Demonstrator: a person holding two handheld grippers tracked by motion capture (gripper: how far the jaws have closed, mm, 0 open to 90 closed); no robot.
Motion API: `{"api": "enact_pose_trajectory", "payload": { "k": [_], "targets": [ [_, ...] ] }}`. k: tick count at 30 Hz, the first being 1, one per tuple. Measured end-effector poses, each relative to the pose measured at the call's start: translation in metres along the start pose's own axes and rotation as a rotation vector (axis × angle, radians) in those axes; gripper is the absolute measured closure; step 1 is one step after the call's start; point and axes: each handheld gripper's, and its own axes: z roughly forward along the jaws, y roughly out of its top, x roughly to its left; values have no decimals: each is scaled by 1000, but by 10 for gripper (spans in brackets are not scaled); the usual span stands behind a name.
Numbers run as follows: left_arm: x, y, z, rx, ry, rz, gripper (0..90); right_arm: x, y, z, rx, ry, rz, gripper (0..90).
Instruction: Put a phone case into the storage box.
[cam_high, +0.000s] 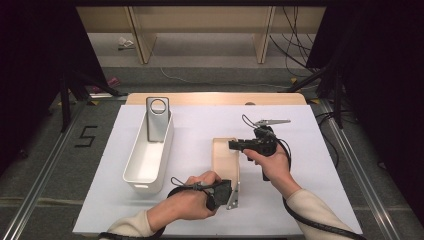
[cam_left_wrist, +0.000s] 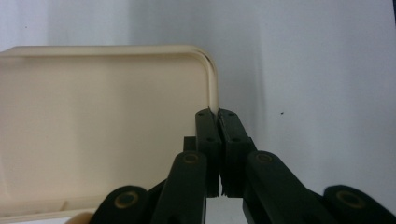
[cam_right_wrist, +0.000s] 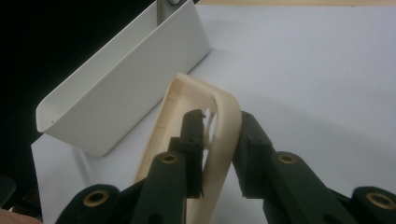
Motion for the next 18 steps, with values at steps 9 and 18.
{"api": "enact_pose_trajectory", "payload": {
  "k": [9,18],
  "targets": [
    [0,-2,4,-23,-11,-34,877,6,2,-3,-4,11,3,789],
    [3,-5,7,-24,-1,-50,873,14,4,-7,-33,45,15,810]
  ]
}}
